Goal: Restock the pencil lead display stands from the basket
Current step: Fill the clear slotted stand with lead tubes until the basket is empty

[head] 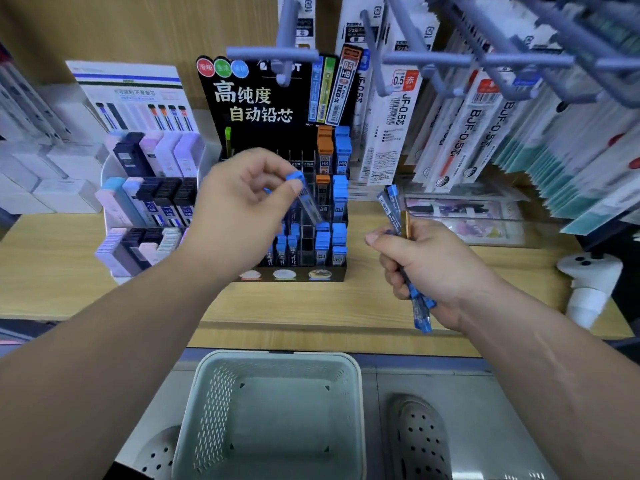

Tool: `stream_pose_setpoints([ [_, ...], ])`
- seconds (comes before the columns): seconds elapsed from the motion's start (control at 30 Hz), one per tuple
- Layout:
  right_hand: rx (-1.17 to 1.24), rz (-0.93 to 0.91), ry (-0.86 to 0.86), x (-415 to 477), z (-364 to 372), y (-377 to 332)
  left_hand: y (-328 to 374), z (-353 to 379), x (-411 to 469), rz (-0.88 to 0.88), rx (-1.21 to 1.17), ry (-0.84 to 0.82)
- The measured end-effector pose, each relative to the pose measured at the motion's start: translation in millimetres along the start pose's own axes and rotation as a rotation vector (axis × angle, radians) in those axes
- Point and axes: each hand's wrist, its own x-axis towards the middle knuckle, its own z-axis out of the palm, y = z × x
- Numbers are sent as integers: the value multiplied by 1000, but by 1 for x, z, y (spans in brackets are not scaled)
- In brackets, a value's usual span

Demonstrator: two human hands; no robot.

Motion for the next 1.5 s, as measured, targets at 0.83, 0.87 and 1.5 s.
stream_pose_setpoints([
  [0.83, 71, 42, -109, -5, 1, 3, -19, 25, 12, 194, 423, -62],
  [0.87, 69, 43, -110, -5, 1, 3, -17, 25, 12, 192, 428, -72],
  [1.5, 63, 72, -126, -5, -1, 7, -18, 27, 15, 201, 712, -163],
])
